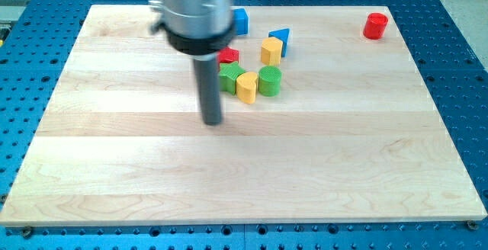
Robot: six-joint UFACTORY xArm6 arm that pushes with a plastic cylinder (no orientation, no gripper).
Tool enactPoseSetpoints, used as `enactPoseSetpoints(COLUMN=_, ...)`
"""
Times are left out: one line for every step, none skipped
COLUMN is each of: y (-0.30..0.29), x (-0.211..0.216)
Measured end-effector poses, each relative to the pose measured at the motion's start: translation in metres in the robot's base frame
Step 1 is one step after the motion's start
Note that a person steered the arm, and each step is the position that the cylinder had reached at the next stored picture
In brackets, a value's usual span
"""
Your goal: Move the blue blocks towards the top center of the board
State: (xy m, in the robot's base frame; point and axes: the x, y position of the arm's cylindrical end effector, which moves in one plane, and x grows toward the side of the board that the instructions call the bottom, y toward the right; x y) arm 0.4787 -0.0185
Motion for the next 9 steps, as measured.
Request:
enactPoseSetpoints(y=0.050, x=-0.025)
enactPoseSetpoints(y=0.067, x=-0.039)
enactPoseSetpoints(y=0.094, x=-0.053)
enactPoseSetpoints(y=0.076, x=-0.066)
enactPoseSetpoints(y=0.072, x=-0.066)
enactPoseSetpoints(y=0.124, x=-0.097)
enactPoseSetpoints(y=0.145, x=-0.147)
enactPoseSetpoints(y=0.131, x=-0.167)
enactPoseSetpoints(y=0.112, x=-0.168)
